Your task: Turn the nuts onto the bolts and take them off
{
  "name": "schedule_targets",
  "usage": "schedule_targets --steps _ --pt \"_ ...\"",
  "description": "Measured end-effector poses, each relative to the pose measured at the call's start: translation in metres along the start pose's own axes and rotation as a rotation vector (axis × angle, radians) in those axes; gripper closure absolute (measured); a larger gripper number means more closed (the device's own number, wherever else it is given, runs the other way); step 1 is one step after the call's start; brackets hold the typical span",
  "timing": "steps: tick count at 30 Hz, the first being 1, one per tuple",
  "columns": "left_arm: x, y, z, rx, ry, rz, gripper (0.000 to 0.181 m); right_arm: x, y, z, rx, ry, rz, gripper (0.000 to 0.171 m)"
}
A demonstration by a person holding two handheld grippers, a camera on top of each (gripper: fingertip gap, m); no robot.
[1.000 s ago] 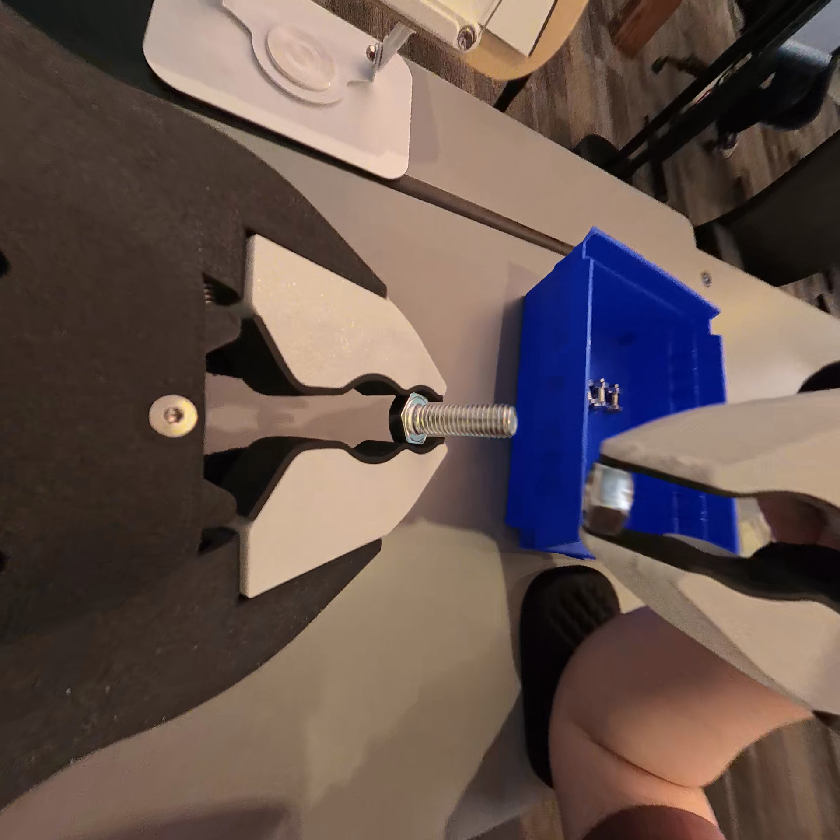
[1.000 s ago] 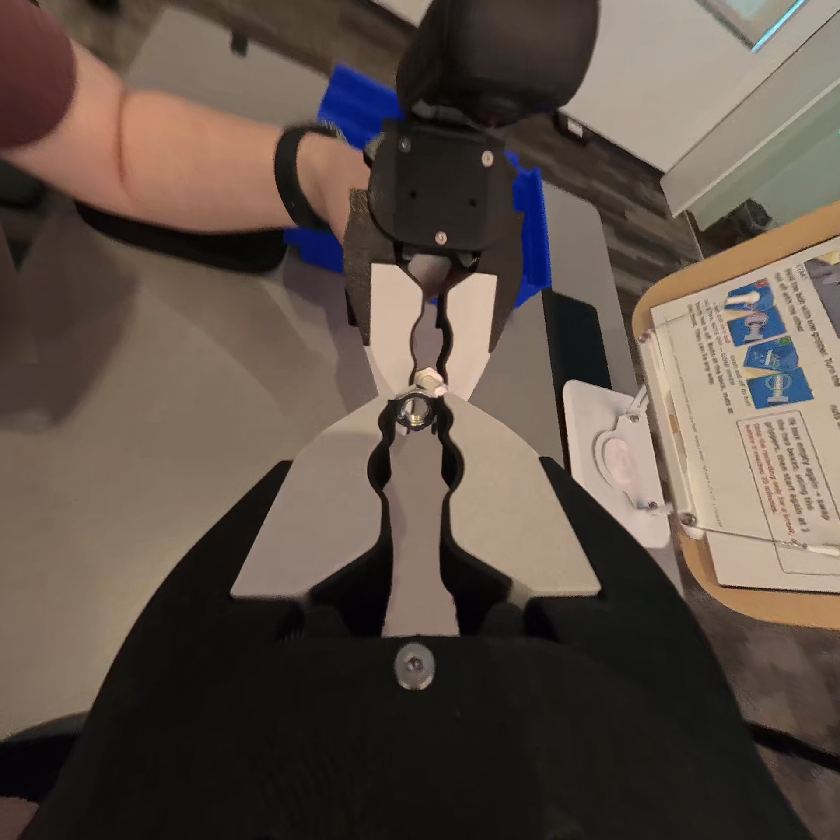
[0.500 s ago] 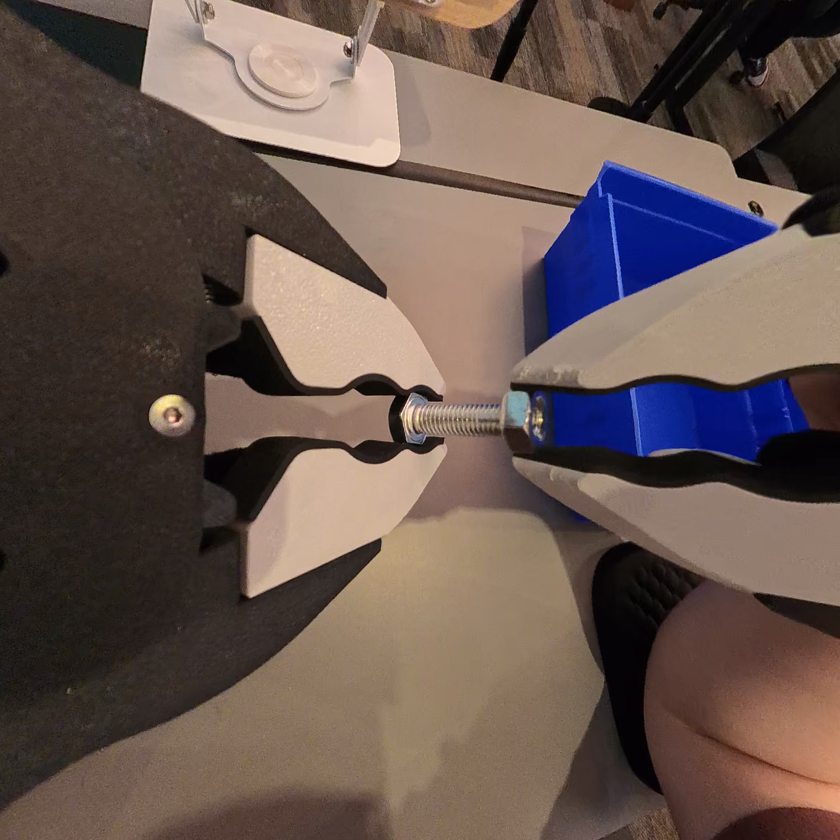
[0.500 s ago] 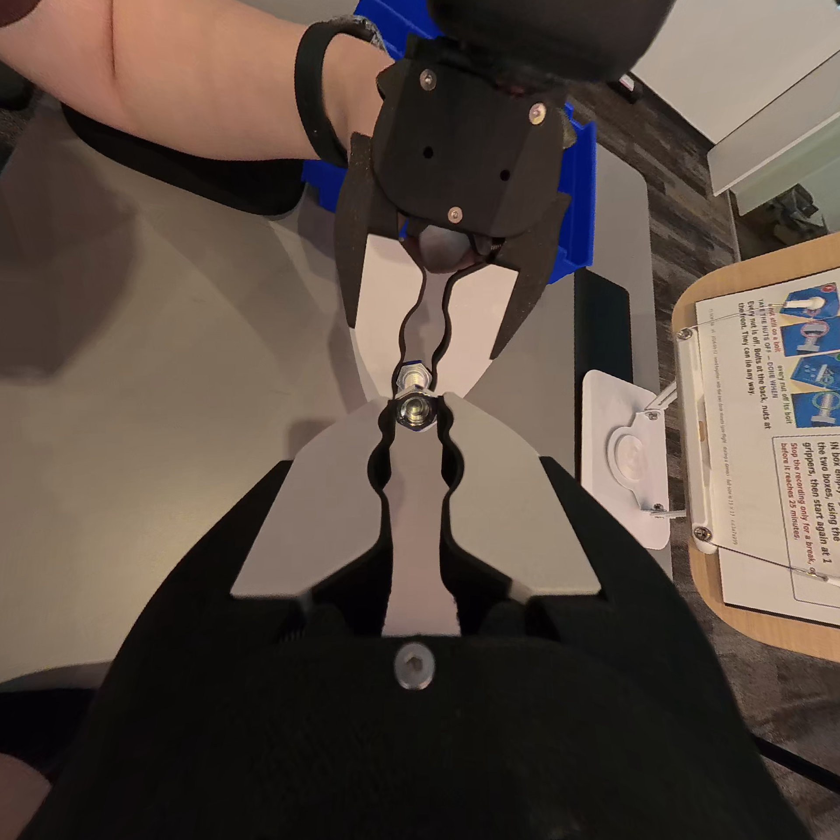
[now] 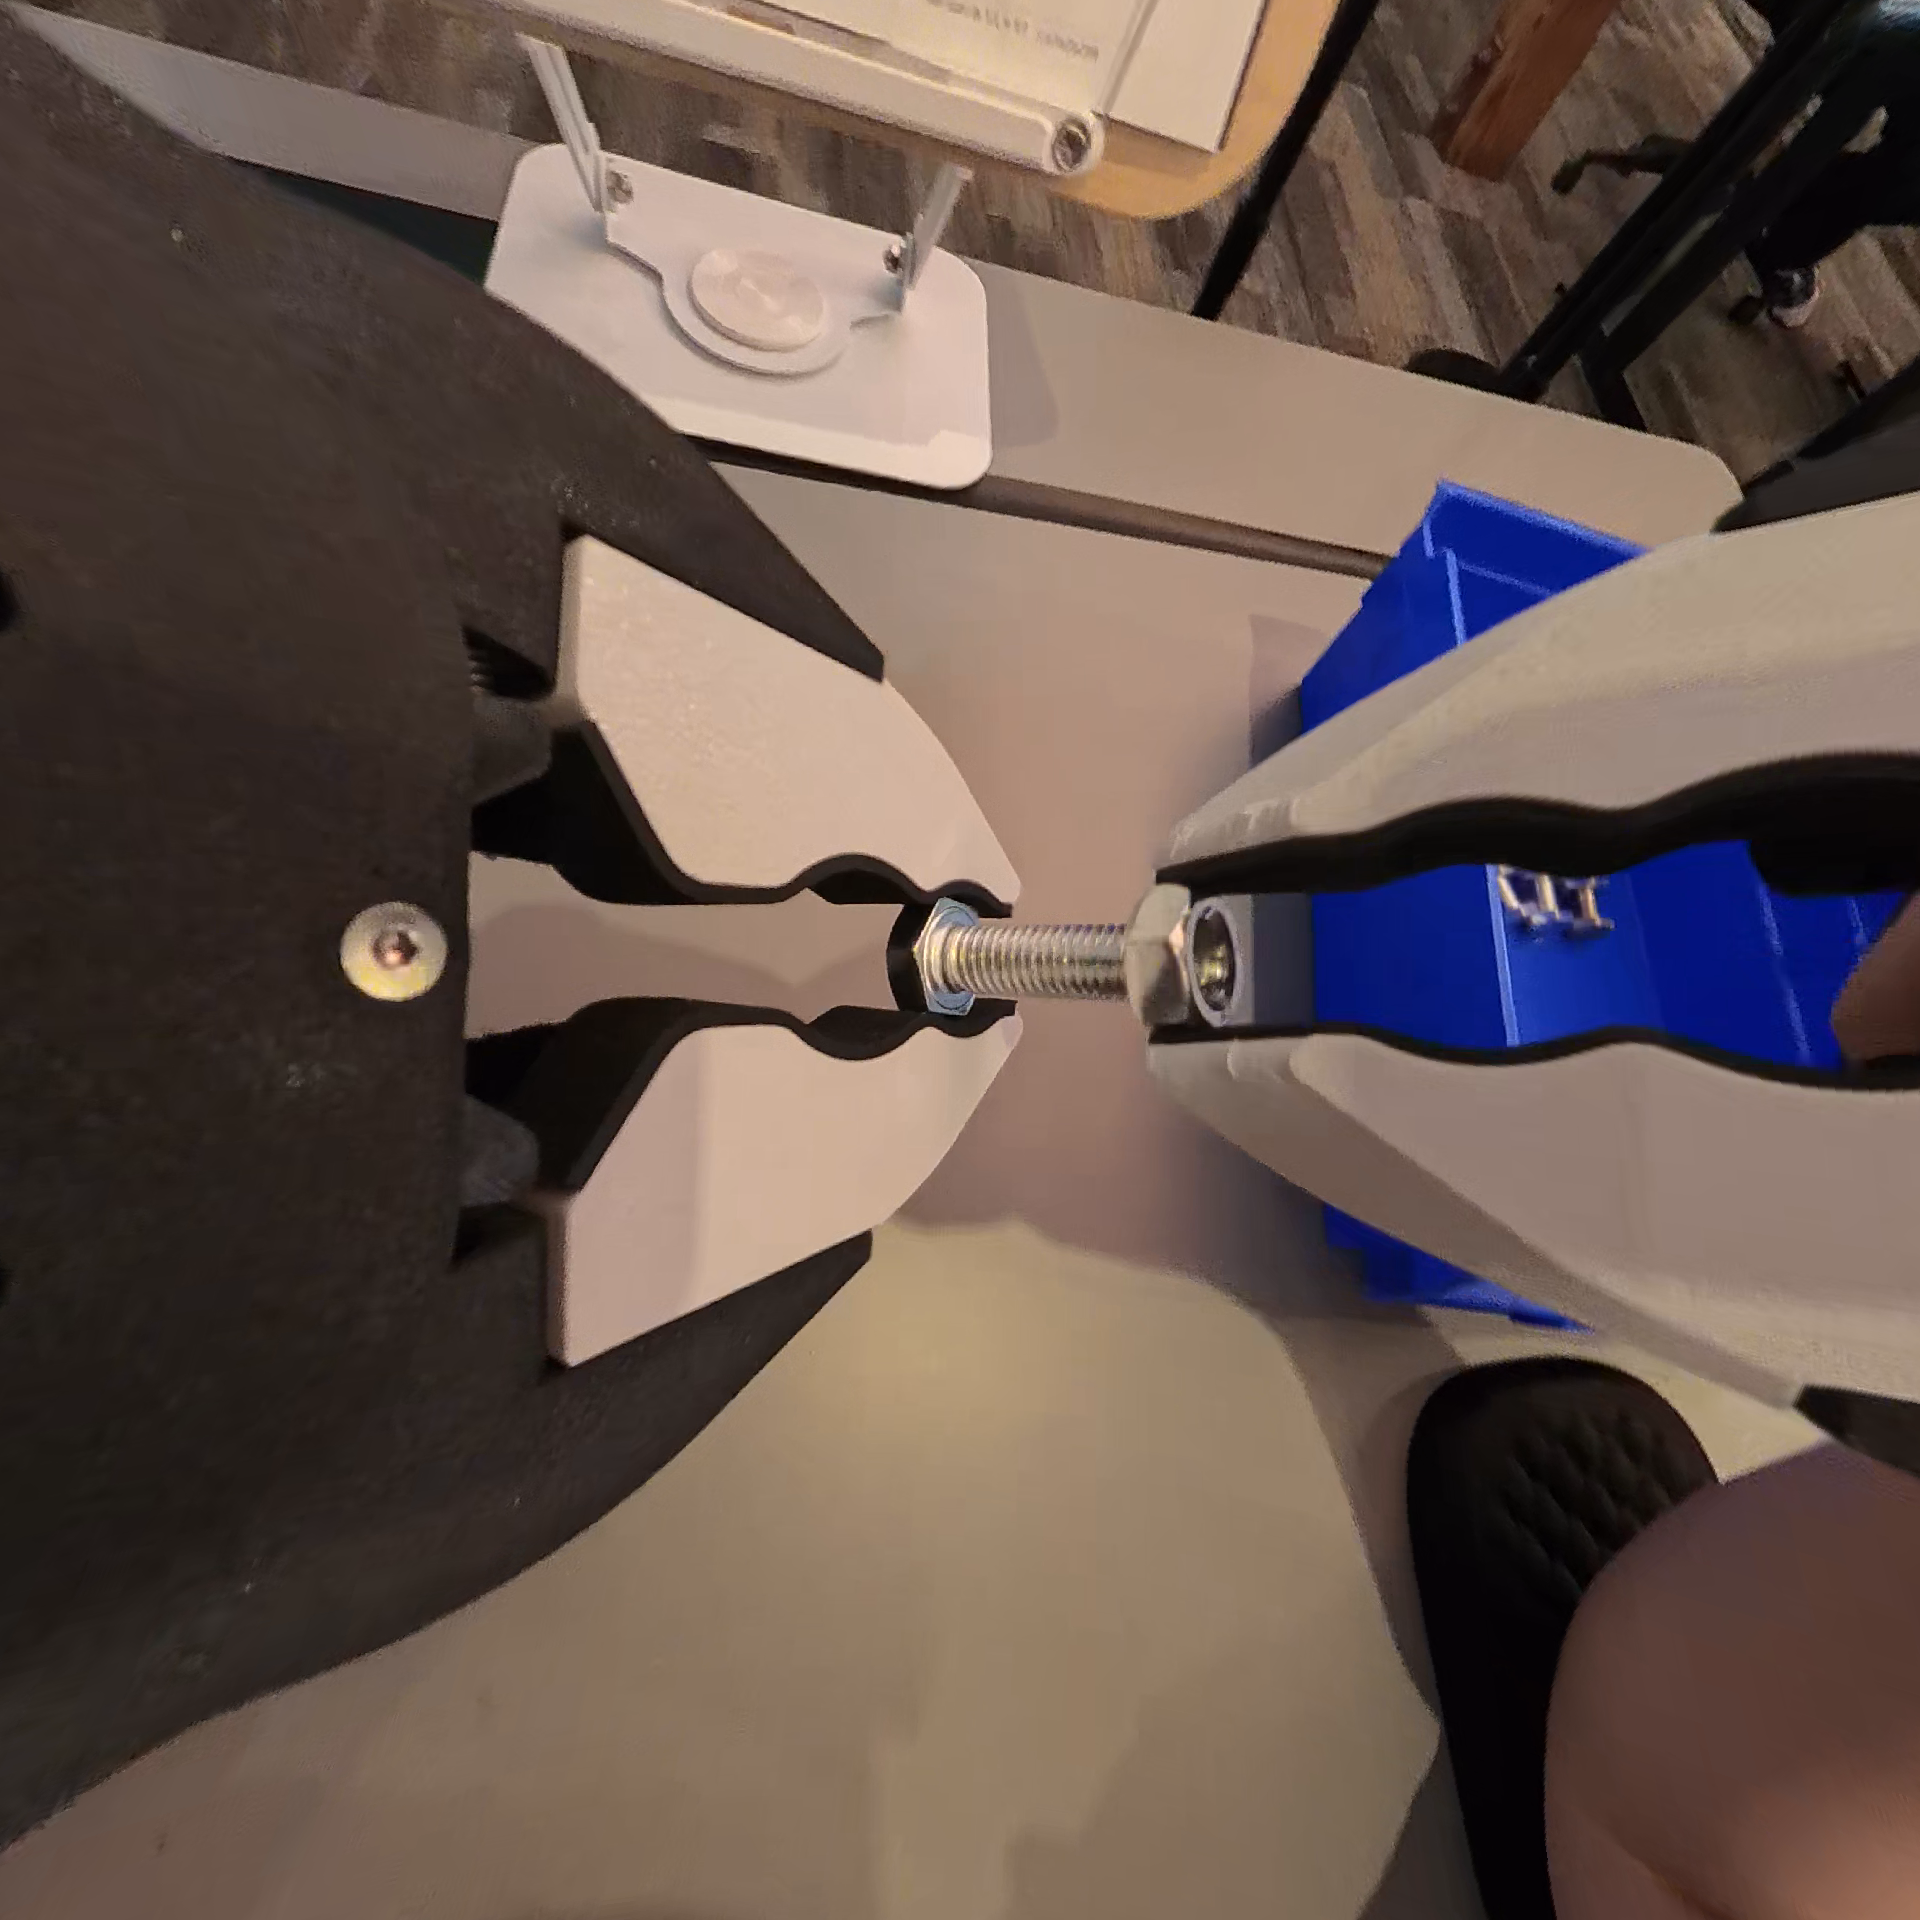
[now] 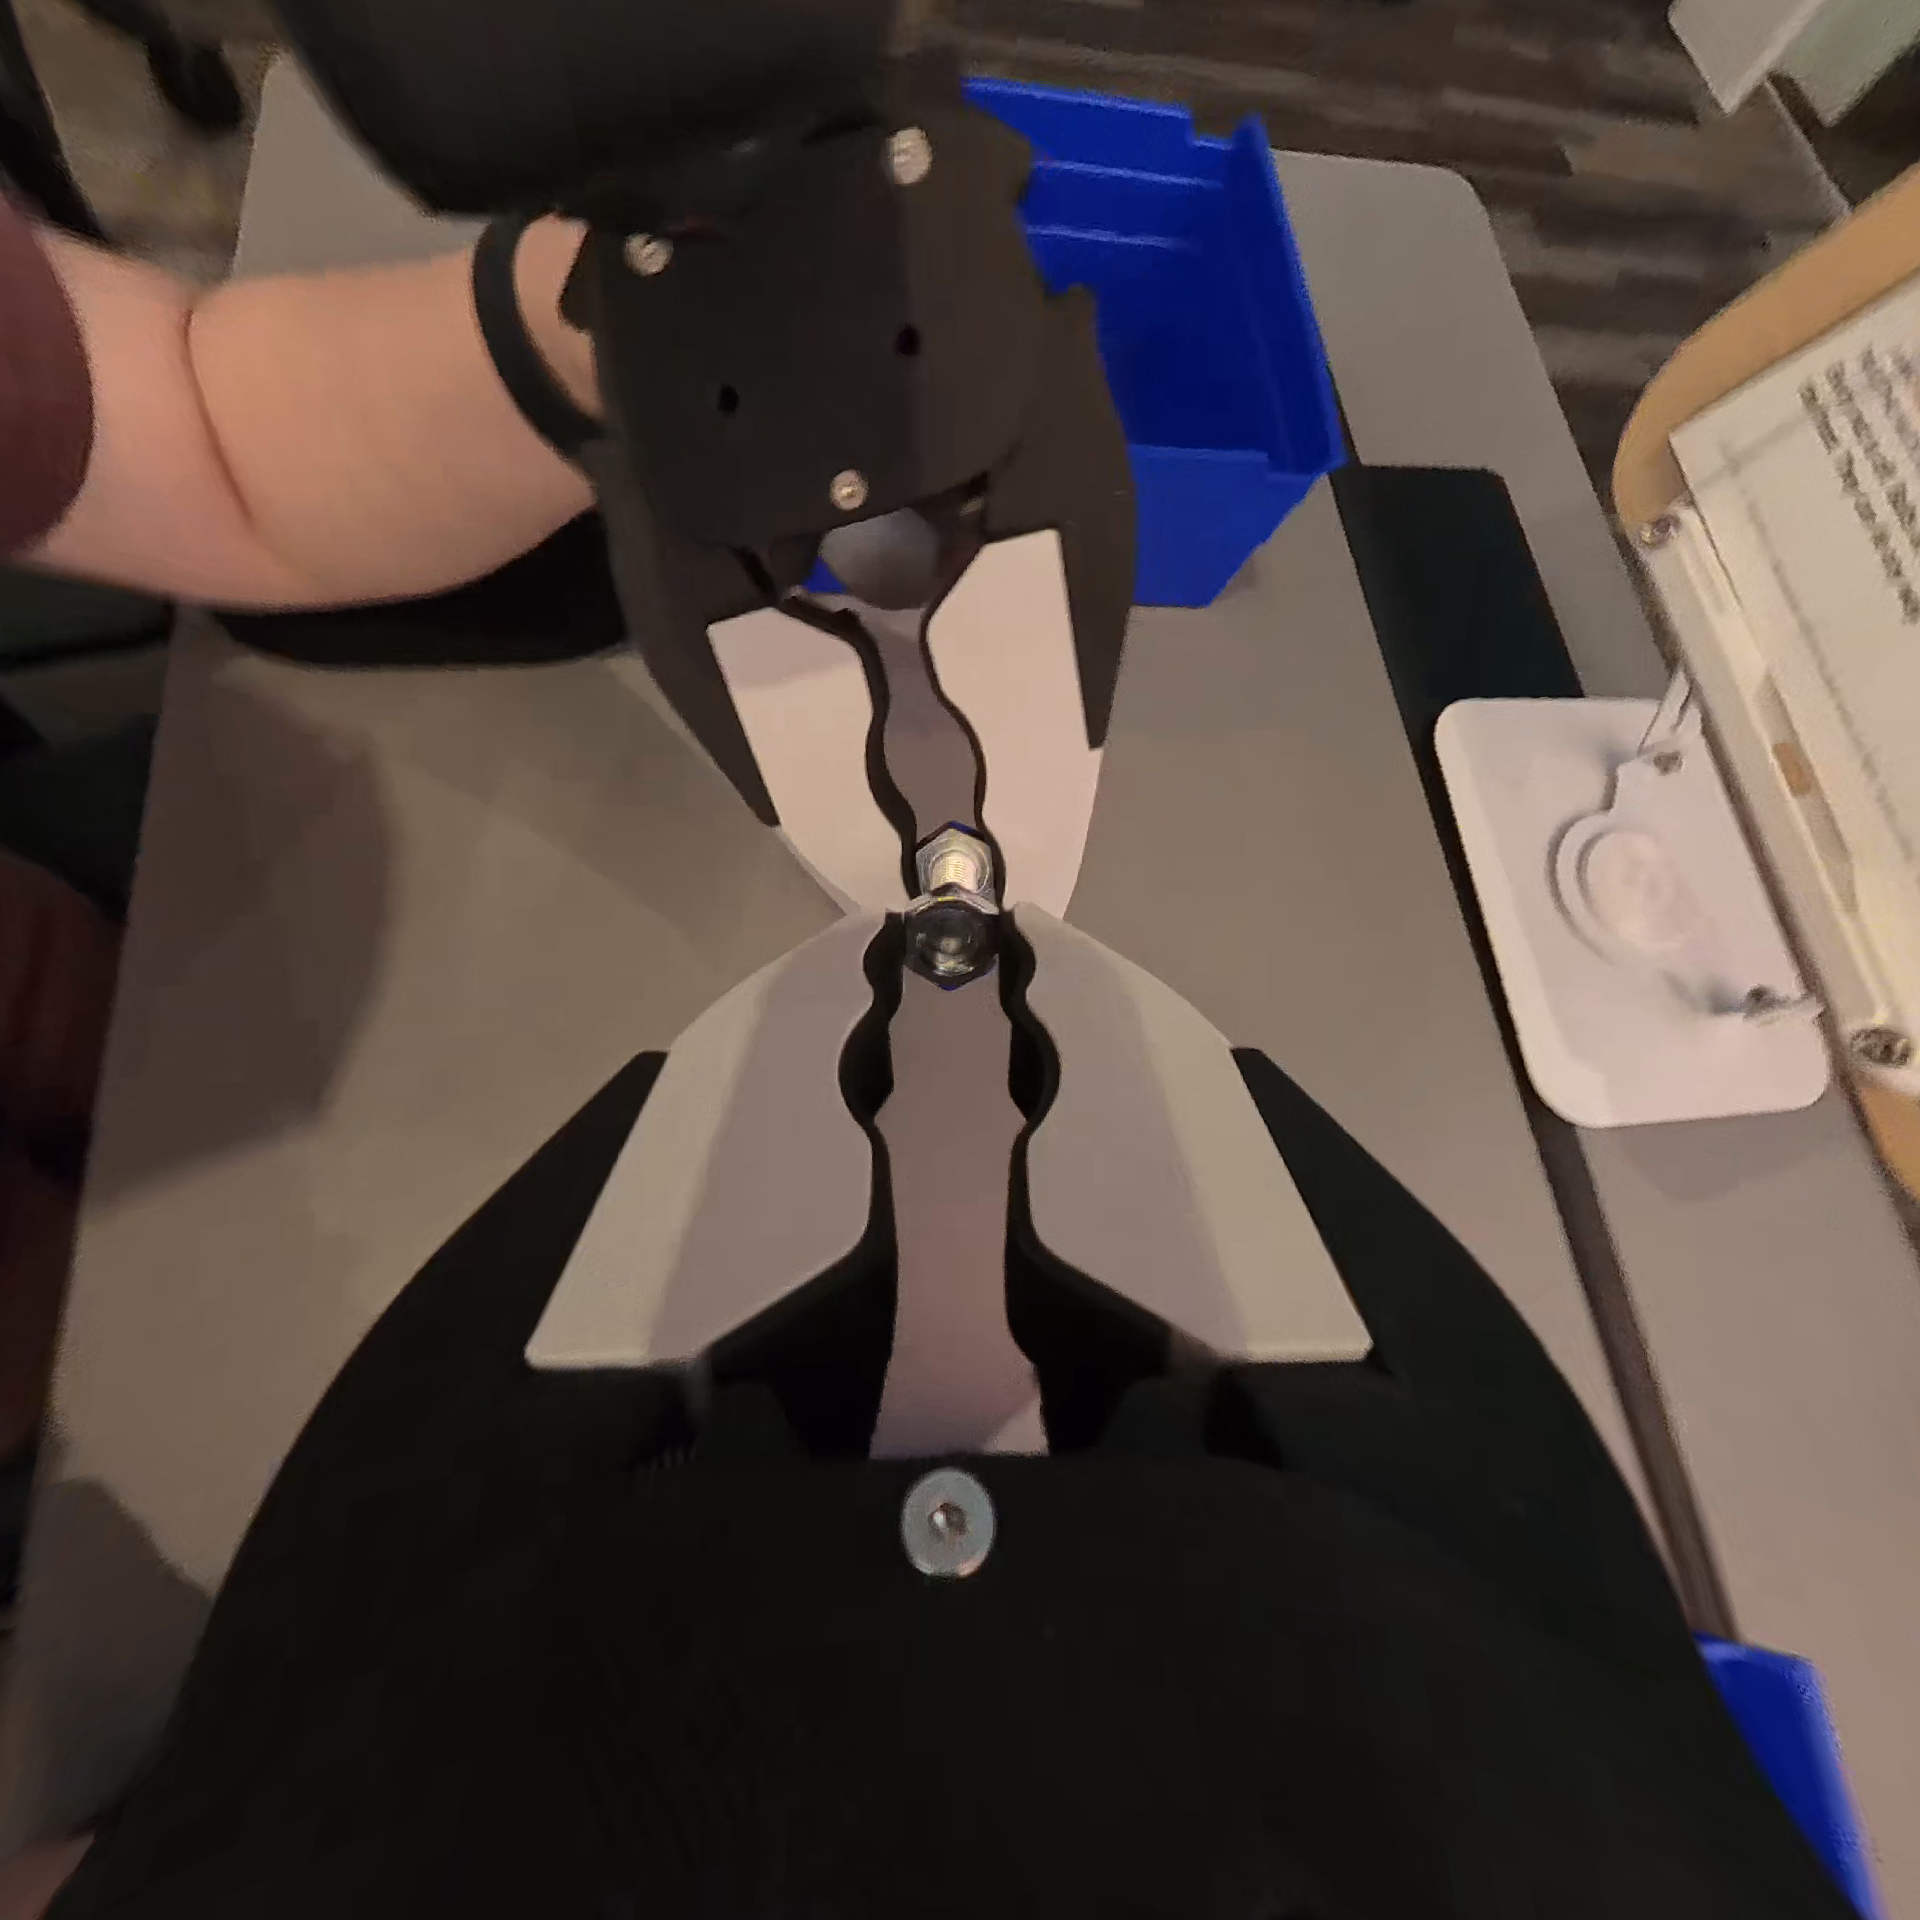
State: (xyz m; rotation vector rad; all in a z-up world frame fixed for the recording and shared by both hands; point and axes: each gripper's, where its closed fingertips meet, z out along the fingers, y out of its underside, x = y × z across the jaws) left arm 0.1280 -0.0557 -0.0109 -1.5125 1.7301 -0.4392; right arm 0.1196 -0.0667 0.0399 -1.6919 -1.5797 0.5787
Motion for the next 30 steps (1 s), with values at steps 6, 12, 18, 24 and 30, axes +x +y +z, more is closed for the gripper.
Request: schedule_targets --steps 6,12,18,24,30 --pt "-0.013 0.004 -0.004 -0.022 -0.066 -0.06 0.167 0.012 -0.007 0.004 0.055 0.016 0.266 0.153" --pt "-0.019 0.0 -0.009 0.016 -0.071 -0.113 0.167 0.016 -0.015 0.001 0.103 0.056 0.224 0.152" --pt "-0.019 -0.017 -0.02 0.147 -0.045 -0.148 0.167 0.015 -0.046 -0.023 0.305 0.101 0.054 0.129" --pt "-0.016 -0.053 -0.047 0.432 0.025 -0.182 0.167 0.0 -0.071 -0.047 0.539 0.025 -0.069 0.129" --pt "-0.007 -0.078 -0.067 0.619 0.091 -0.188 0.167 -0.014 -0.093 -0.068 0.79 -0.16 -0.003 0.133"
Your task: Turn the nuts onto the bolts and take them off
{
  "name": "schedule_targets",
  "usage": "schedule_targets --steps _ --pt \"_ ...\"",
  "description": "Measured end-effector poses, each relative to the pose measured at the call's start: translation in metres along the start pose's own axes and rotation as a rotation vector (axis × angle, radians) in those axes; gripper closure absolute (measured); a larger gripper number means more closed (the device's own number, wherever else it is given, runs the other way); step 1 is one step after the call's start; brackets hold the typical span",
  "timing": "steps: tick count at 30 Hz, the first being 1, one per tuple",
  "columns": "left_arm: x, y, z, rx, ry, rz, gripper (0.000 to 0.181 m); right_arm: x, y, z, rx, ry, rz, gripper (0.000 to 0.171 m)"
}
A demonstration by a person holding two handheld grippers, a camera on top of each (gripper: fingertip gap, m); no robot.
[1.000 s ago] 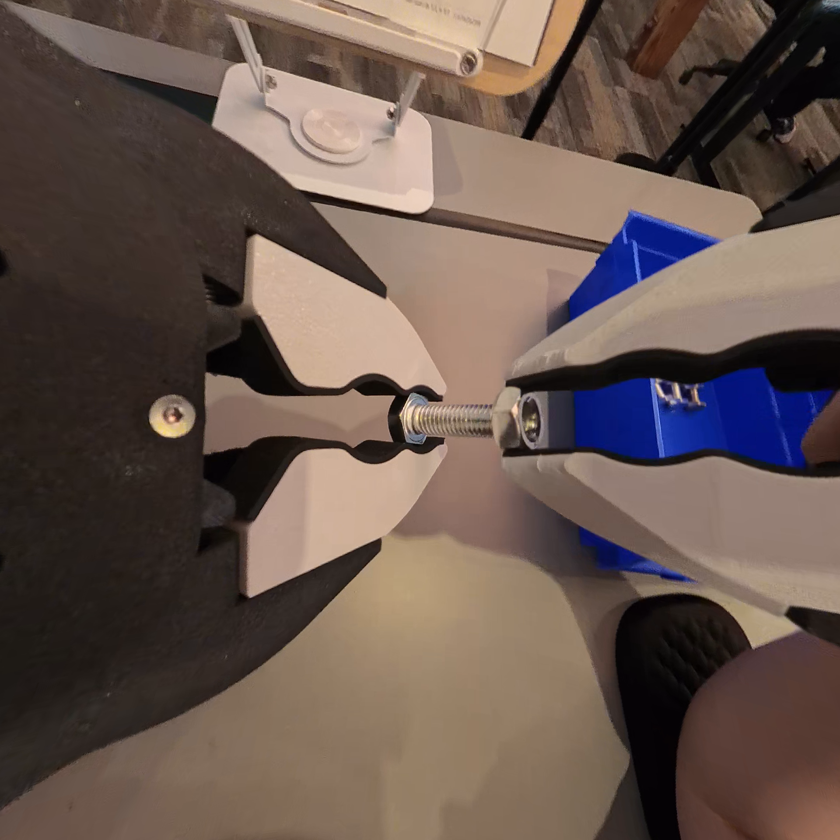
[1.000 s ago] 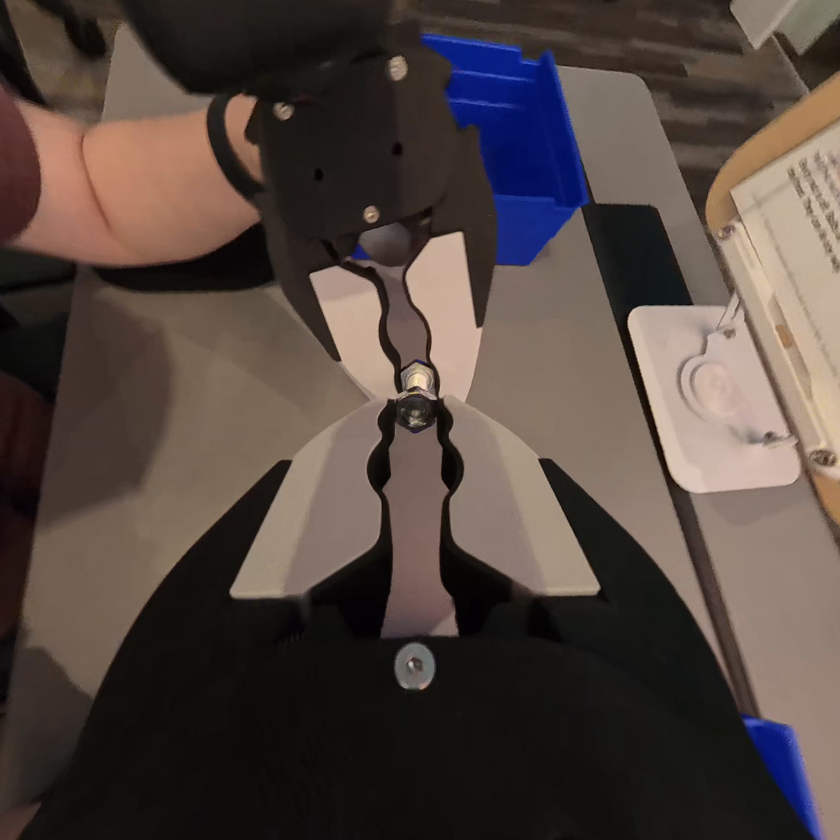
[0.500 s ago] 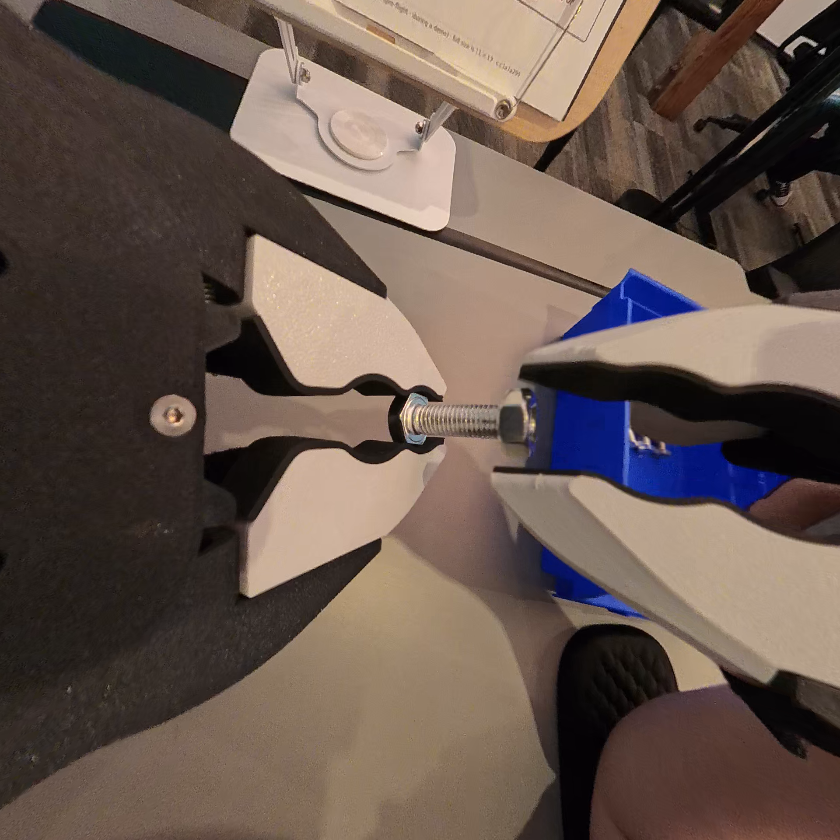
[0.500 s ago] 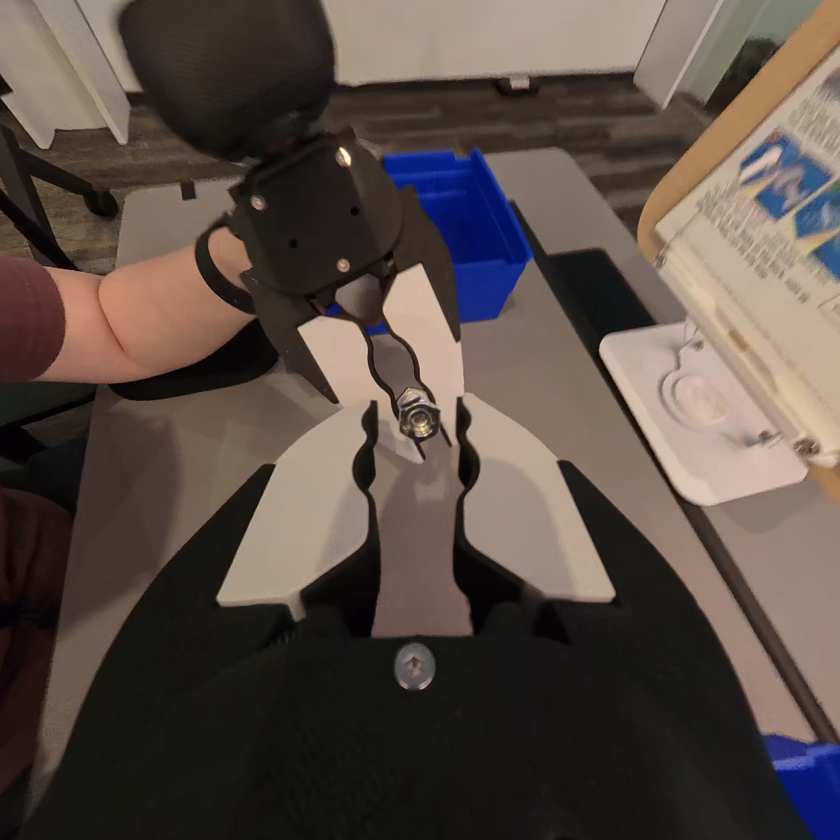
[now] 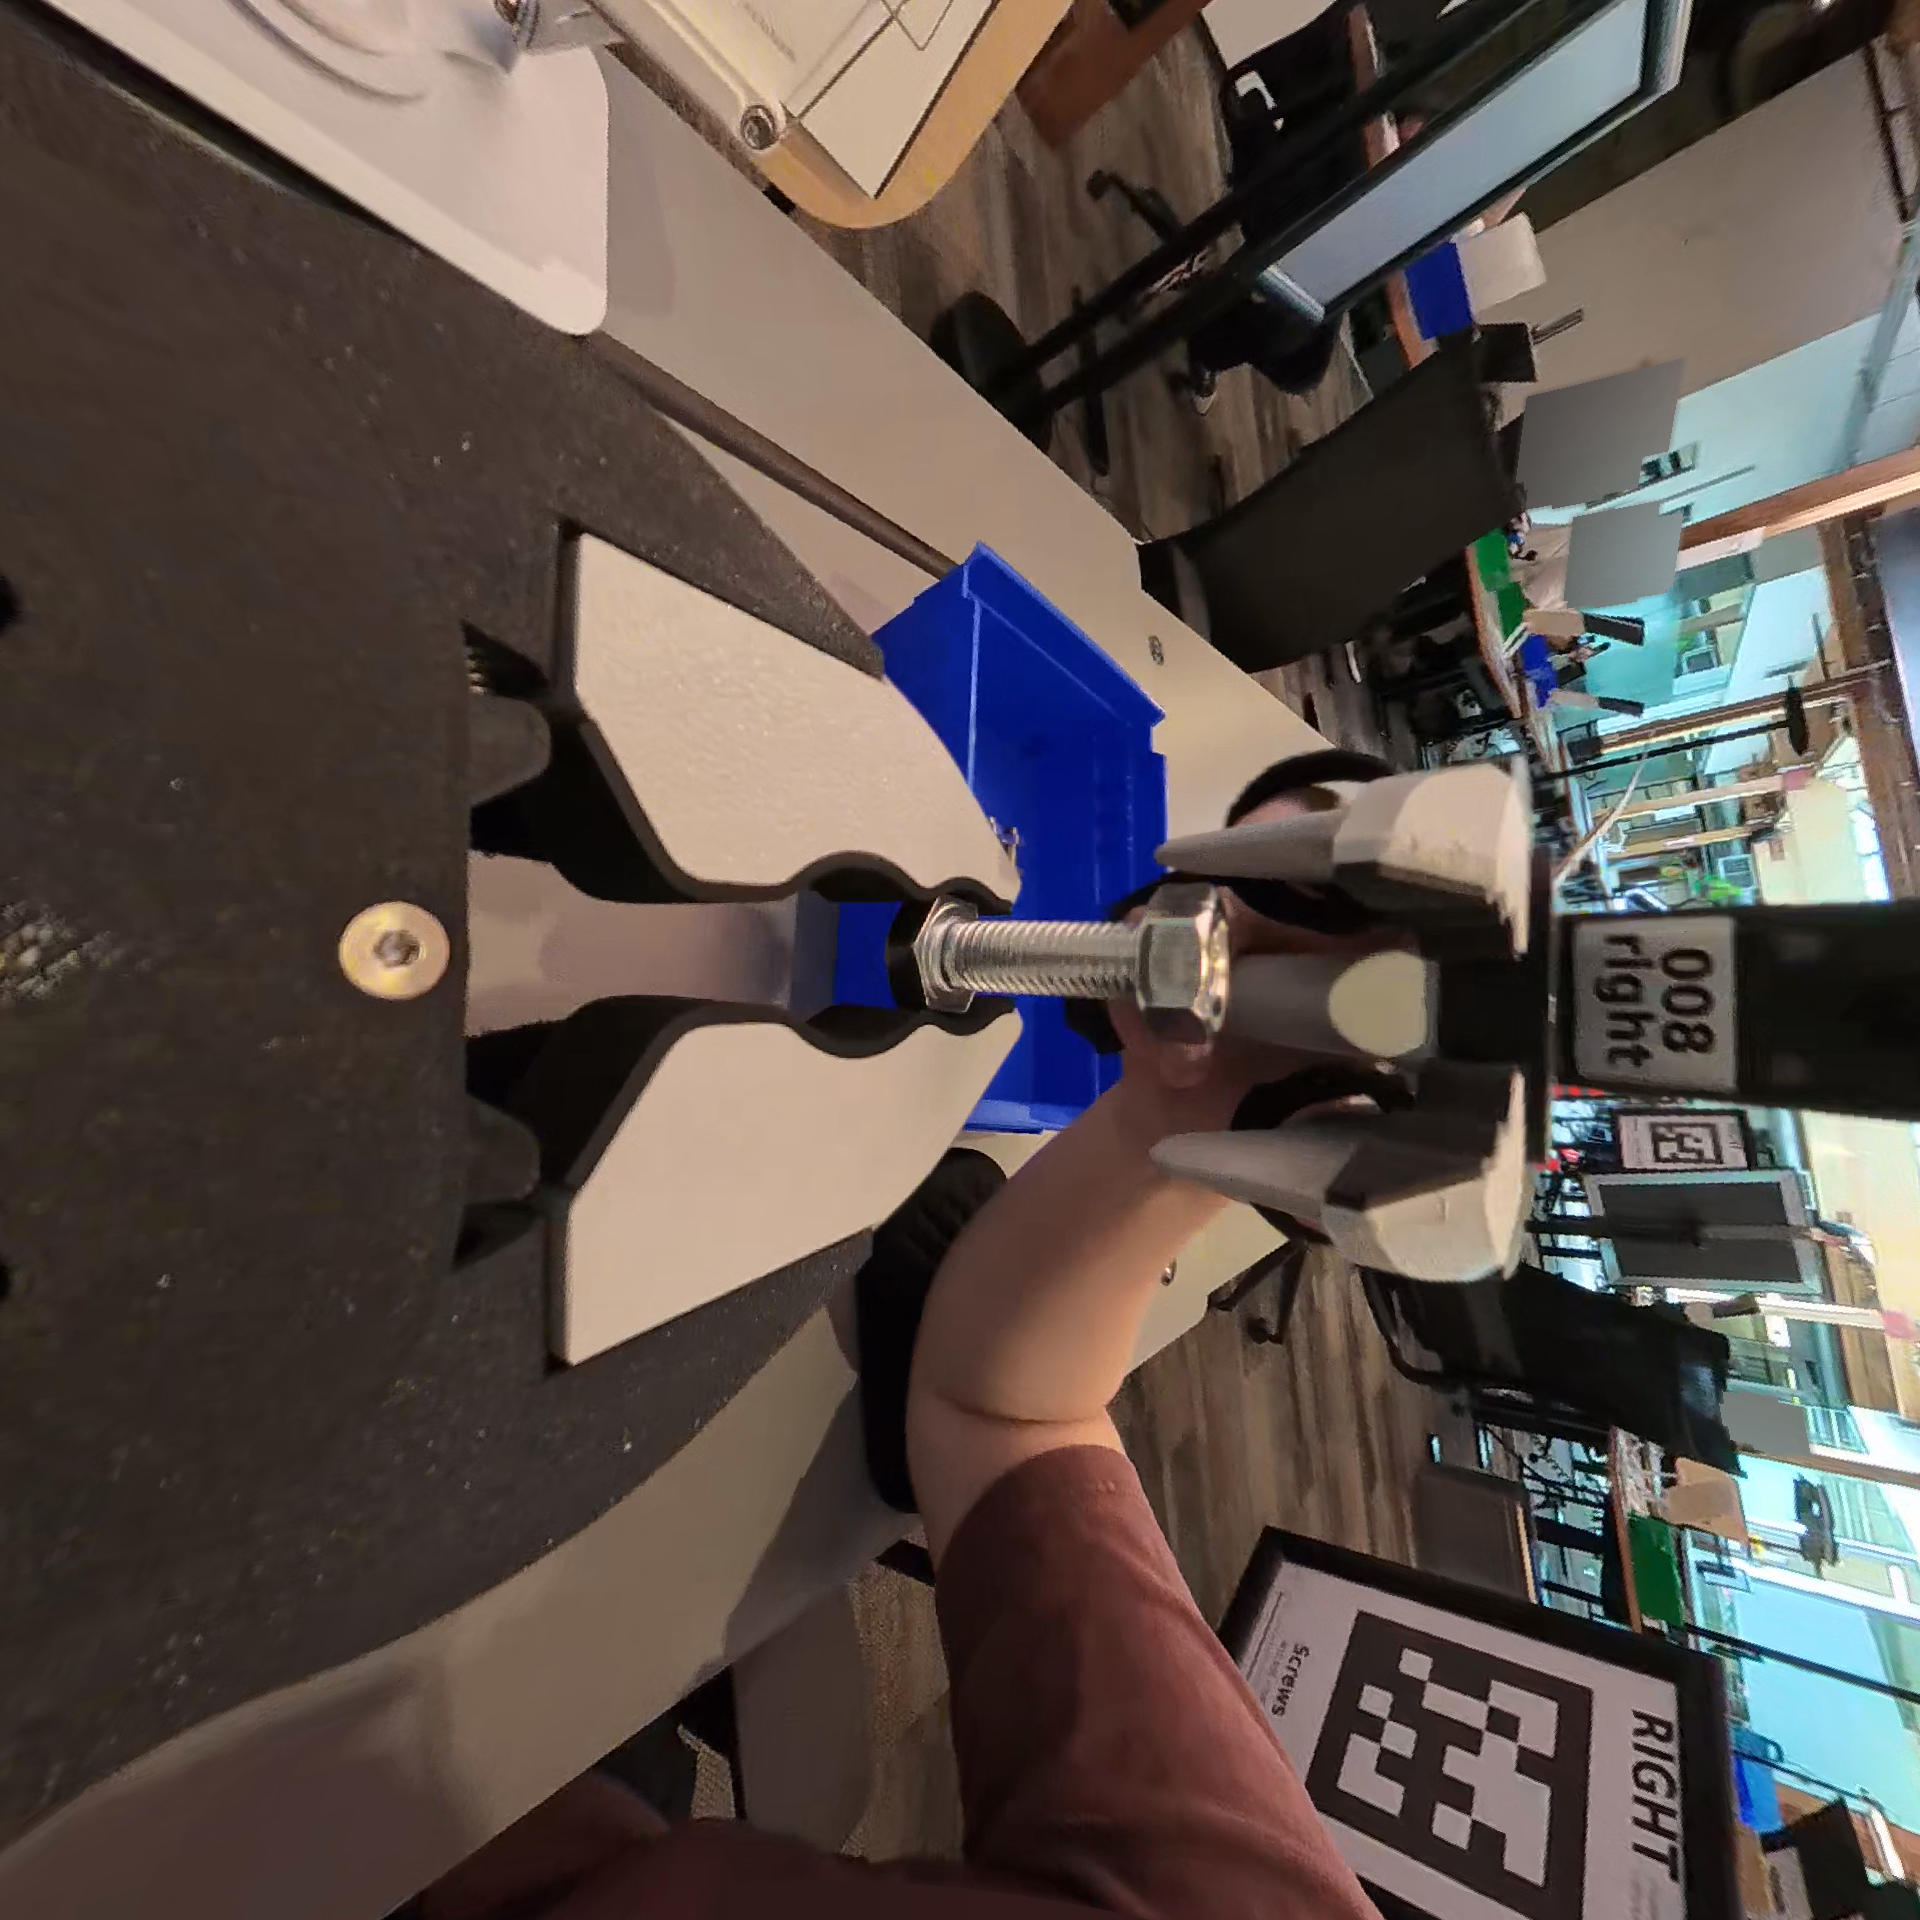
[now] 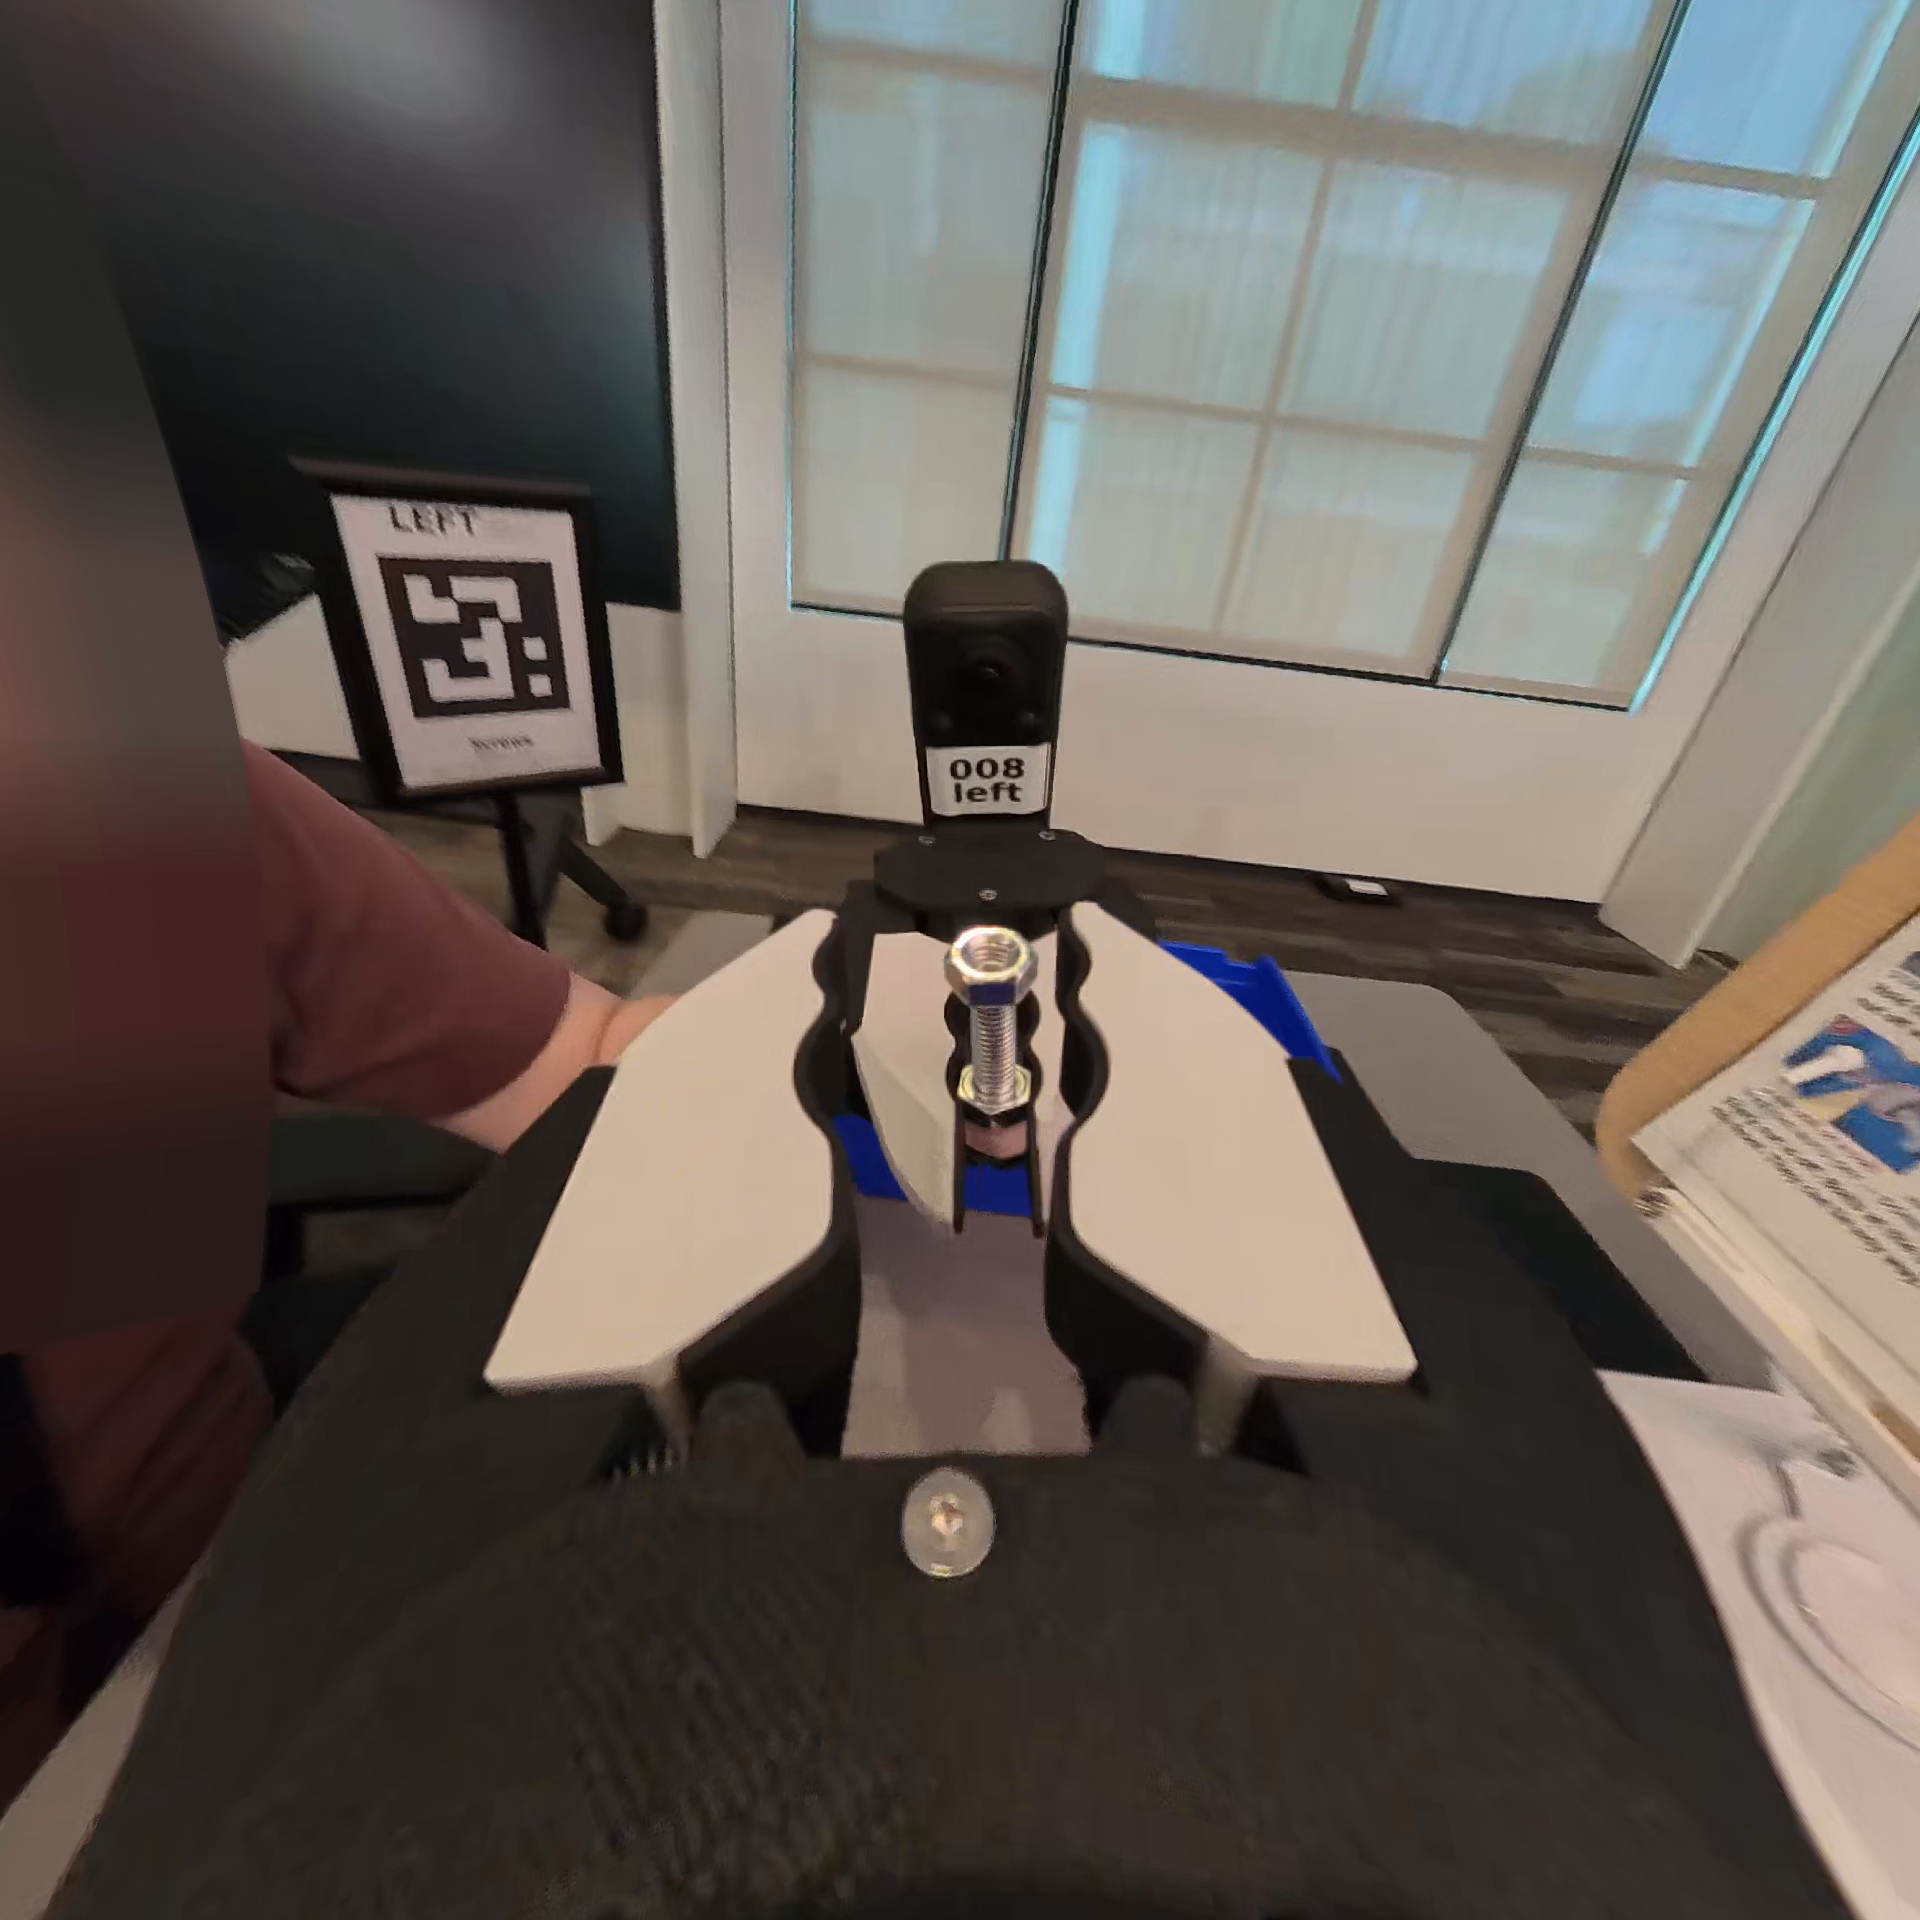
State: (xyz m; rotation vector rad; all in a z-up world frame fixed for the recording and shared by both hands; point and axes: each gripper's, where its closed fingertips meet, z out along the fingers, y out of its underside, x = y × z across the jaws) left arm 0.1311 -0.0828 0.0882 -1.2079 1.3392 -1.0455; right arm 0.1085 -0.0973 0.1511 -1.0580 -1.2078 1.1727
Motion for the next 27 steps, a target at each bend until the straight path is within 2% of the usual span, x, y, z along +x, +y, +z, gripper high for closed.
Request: schedule_targets --steps 13,17,22,24,27 --pt "0.017 -0.004 0.007 0.022 0.087 -0.019 0.167 -0.003 0.01 0.009 -0.007 -0.028 -0.043 0.144" --pt "0.018 -0.005 0.006 0.02 0.088 -0.016 0.167 -0.007 0.008 0.006 0.002 -0.06 -0.024 0.158" --pt "0.023 -0.003 0.008 0.005 0.109 -0.013 0.167 -0.005 0.012 0.006 -0.016 -0.072 -0.007 0.156" --pt "0.024 -0.003 0.009 0.006 0.108 -0.01 0.167 -0.003 0.013 0.005 -0.015 -0.062 -0.009 0.163" --pt "0.023 0.001 0.01 -0.02 0.101 0.005 0.167 -0.004 0.017 0.004 -0.042 -0.082 0.016 0.163"
